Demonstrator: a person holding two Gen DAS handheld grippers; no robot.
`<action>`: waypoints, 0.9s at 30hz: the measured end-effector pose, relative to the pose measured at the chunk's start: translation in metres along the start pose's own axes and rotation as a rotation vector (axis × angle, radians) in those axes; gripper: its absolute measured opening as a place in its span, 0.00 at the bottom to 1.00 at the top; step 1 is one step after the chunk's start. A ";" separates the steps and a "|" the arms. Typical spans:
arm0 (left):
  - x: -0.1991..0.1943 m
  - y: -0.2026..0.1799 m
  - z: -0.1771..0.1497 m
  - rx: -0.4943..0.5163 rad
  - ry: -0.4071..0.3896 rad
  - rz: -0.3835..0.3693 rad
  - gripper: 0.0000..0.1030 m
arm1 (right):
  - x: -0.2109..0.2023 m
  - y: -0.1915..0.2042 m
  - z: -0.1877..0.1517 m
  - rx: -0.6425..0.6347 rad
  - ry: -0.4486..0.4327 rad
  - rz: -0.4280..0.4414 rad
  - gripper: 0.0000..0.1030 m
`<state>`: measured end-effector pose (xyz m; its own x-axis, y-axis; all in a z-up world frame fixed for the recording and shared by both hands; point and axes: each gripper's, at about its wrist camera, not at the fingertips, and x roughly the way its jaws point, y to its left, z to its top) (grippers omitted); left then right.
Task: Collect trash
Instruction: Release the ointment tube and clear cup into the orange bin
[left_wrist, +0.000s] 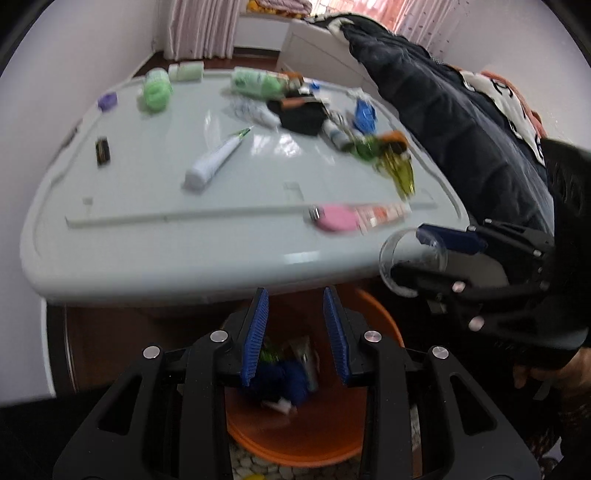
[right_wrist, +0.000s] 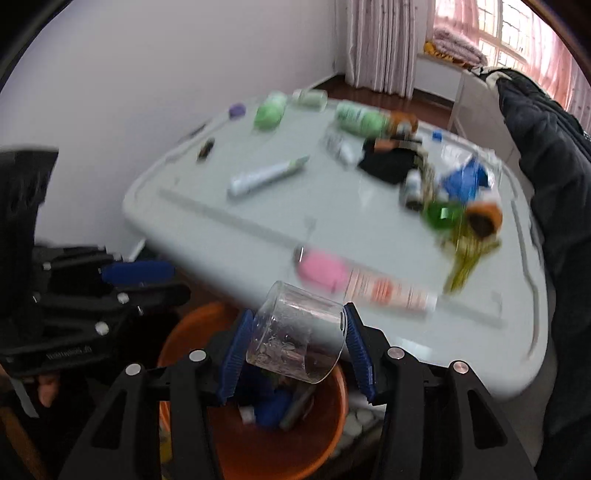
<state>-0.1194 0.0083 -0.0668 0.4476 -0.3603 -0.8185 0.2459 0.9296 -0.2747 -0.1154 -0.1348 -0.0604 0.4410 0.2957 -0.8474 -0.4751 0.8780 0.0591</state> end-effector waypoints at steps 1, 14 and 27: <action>0.001 0.000 0.002 0.002 0.006 0.000 0.30 | 0.001 0.002 -0.007 -0.005 0.007 -0.005 0.48; 0.081 0.054 0.129 -0.001 -0.019 0.211 0.57 | -0.017 -0.014 -0.002 0.051 -0.088 -0.012 0.48; 0.071 0.043 0.111 0.056 -0.014 0.195 0.31 | -0.024 -0.026 0.000 0.073 -0.119 0.009 0.48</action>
<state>0.0186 0.0137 -0.0810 0.5030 -0.1751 -0.8464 0.2007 0.9762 -0.0827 -0.1141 -0.1647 -0.0413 0.5263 0.3423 -0.7783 -0.4245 0.8989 0.1083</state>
